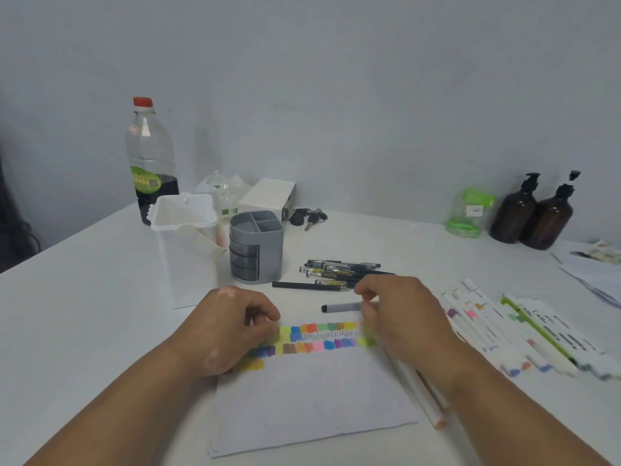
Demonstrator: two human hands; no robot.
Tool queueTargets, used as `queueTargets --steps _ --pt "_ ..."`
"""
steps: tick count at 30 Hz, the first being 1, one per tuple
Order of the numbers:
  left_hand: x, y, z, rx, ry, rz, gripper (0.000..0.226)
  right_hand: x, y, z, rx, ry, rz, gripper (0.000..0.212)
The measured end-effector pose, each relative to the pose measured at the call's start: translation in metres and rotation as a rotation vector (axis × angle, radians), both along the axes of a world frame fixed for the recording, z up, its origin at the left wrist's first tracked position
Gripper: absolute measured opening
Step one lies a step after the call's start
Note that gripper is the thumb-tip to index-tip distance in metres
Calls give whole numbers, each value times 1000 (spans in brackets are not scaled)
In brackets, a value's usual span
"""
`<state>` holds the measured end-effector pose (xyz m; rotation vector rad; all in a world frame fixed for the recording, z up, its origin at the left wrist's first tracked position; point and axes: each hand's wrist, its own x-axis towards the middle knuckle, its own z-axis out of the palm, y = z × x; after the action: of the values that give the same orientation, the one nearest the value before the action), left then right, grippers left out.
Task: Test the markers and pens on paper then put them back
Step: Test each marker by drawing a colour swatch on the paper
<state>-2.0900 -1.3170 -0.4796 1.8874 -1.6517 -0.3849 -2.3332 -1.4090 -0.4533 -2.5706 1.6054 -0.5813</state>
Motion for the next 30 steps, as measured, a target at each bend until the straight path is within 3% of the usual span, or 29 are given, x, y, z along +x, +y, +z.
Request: queueTargets --steps 5,10,12,14,16,18,23,30 --pt "1 0 -1 -9 19 17 6 18 -31 -13 50 258 152 51" --pt "1 0 -1 -44 64 3 9 21 -31 -5 -19 264 209 51" --pt "-1 0 0 -69 62 0 11 21 -25 8 -75 64 251 30" --pt "-3 0 1 -89 89 2 15 20 -13 20 11 -331 270 20" --pt "-4 0 3 -90 177 -8 19 24 4 26 305 -786 293 18" --pt "-6 3 7 -90 359 -43 27 30 19 19 557 -1047 260 13" --pt "-11 9 18 -116 519 -121 34 37 30 -7 715 -1199 138 6" --pt "-19 10 14 -27 280 -246 29 41 36 -17 720 -1269 170 15"
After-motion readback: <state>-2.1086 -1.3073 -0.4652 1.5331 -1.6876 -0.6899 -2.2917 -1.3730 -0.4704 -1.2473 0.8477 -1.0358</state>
